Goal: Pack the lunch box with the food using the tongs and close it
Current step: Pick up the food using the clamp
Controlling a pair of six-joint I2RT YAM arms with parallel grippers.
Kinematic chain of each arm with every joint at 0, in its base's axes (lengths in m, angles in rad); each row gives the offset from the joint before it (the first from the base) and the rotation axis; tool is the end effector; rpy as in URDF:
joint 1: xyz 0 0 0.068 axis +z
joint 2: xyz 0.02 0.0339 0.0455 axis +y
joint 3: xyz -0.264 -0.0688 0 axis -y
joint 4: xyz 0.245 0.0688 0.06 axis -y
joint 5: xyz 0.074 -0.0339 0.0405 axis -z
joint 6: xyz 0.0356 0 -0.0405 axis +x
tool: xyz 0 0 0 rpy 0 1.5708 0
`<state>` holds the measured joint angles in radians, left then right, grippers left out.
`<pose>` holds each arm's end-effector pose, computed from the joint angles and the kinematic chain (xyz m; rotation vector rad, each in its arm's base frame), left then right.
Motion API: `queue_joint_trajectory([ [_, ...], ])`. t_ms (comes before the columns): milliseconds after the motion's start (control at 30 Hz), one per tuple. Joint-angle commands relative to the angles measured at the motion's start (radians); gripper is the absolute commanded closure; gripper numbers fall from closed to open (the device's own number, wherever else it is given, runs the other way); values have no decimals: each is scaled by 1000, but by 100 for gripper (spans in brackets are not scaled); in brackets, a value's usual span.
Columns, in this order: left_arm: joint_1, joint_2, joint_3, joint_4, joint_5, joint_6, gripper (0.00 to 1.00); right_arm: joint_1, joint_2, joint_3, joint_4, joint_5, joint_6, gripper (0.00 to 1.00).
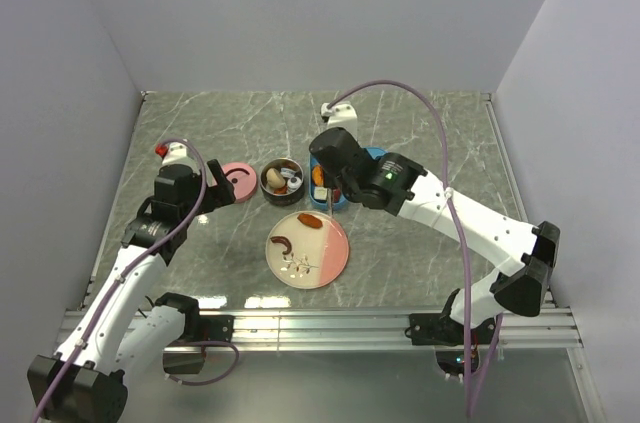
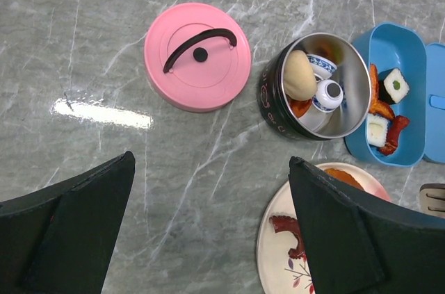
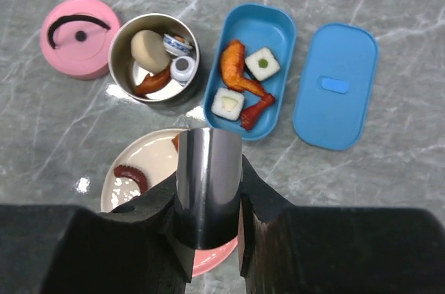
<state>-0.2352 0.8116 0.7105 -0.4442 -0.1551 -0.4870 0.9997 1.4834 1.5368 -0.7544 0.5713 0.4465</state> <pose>0.1777 -0.0369 0.2833 -0.3579 2.0899 -0.2673 0.1880 0.2570 0.3824 -0.3022 2.1287 0.1858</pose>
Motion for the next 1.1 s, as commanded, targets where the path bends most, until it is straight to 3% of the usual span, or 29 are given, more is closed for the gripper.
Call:
queue_joint_trajectory([
  [0, -4, 3, 6, 35, -14, 7, 1, 13, -17, 26, 101, -80, -60, 82],
  [200, -3, 17, 7, 45, -15, 7, 1, 57, -64, -81, 248, -184, -55, 78],
  [467, -4, 26, 7, 41, -12, 8, 1, 80, 17, -49, 346, -270, -133, 73],
  [800, -4, 21, 15, 32, -21, 11, 1, 83, 140, 8, 375, -336, -229, 67],
  [1067, -3, 21, 14, 33, -20, 11, 1, 85, 124, -20, 391, -366, -242, 61],
])
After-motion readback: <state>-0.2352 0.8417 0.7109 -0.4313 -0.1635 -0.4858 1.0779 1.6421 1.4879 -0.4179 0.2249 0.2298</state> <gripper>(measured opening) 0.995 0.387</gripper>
